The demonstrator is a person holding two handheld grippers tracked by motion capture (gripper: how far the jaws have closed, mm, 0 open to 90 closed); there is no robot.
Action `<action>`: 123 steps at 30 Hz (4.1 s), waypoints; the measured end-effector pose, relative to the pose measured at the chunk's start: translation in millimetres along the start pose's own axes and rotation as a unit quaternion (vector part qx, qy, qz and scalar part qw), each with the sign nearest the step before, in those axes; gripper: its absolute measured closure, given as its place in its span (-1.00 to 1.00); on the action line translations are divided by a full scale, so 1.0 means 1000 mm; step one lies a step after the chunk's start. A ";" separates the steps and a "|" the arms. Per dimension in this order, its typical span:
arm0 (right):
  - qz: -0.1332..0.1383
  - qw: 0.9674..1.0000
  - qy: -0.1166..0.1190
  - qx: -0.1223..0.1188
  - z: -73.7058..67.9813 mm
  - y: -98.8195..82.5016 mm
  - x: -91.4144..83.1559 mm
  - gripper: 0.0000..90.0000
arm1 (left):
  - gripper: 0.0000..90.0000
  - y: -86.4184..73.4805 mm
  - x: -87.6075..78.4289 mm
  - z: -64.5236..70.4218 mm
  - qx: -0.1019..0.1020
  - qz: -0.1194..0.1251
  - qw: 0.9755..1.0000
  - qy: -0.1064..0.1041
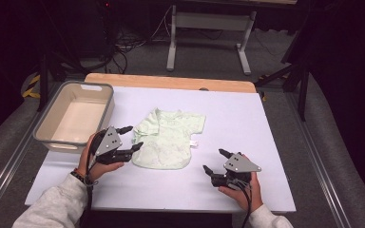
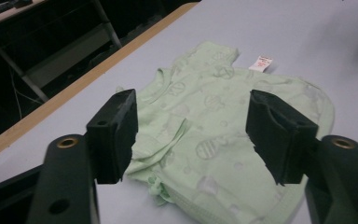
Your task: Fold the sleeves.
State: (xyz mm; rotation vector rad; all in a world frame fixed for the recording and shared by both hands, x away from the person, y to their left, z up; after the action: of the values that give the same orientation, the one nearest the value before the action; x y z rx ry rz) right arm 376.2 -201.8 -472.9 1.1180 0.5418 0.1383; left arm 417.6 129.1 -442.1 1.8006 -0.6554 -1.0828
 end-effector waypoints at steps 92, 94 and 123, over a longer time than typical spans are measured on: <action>-0.168 0.981 -0.028 0.094 0.081 0.029 0.202 0.95 | -0.87 -0.063 -0.036 0.022 -0.086 0.012 0.995 -0.041; -0.154 0.983 -0.030 0.096 0.080 0.035 0.199 0.95 | -0.87 -0.063 -0.036 0.021 -0.087 0.011 0.995 -0.039; -0.091 0.992 0.090 -0.016 -0.019 0.100 0.176 0.92 | -0.87 -0.062 -0.034 0.022 -0.081 0.006 0.996 -0.038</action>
State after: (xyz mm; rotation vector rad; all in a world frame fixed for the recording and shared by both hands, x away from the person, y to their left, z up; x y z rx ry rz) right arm 534.7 -77.4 -451.5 1.0241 0.7971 0.0896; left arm 381.7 173.9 -488.5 1.6212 -0.6041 -1.1677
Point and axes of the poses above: each handheld gripper's, and its own axes: x roughly forward along the jaws, y roughly out of its top, z roughly to its right, the point moved 6 cm from there along x, roughly forward along the jaws, and after that the axes turned 13 degrees about -y, right-handed, at the moved point
